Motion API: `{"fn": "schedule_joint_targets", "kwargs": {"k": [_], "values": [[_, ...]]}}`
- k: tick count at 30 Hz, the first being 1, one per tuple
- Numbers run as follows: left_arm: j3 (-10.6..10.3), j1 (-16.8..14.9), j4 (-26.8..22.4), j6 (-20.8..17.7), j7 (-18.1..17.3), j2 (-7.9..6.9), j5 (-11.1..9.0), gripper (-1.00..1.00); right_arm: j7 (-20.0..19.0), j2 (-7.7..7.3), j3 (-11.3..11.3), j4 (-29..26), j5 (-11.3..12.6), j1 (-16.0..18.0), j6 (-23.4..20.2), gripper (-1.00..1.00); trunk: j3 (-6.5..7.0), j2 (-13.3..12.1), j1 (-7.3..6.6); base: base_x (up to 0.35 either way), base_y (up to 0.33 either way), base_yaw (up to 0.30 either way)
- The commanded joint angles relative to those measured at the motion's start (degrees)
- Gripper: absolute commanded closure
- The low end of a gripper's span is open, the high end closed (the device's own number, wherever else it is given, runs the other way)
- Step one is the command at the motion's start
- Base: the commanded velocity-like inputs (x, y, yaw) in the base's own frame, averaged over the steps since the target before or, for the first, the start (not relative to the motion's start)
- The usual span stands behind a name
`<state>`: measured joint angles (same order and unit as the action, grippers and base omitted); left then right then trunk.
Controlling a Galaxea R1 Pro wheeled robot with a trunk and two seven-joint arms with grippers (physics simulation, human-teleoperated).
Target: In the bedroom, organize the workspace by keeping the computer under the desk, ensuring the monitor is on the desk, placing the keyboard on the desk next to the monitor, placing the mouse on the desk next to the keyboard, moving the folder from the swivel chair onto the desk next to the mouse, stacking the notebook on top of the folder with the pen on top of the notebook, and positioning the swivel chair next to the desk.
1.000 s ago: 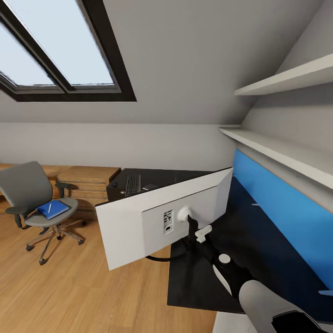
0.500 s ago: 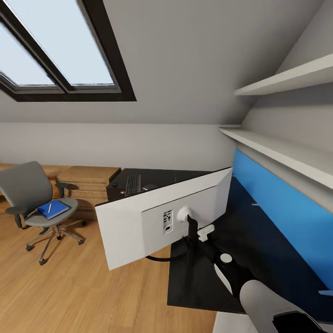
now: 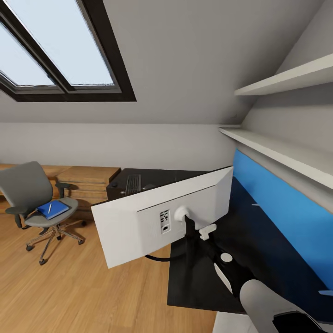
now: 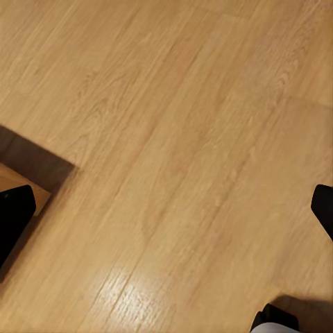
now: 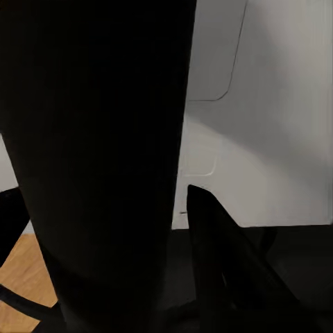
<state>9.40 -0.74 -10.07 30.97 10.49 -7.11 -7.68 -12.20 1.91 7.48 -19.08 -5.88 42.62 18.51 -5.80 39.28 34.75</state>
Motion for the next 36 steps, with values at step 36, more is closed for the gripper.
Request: {"fn": "schedule_joint_targets", "kwargs": {"k": [36], "values": [[-0.3,-0.1,0.0,0.3,0.0,-0.01,-0.6,-1.0,-0.3,-0.09,0.4,0.1,-0.8,0.0,0.2,1.0,-0.11,0.1,0.02,-0.062,-0.106,0.0]]}}
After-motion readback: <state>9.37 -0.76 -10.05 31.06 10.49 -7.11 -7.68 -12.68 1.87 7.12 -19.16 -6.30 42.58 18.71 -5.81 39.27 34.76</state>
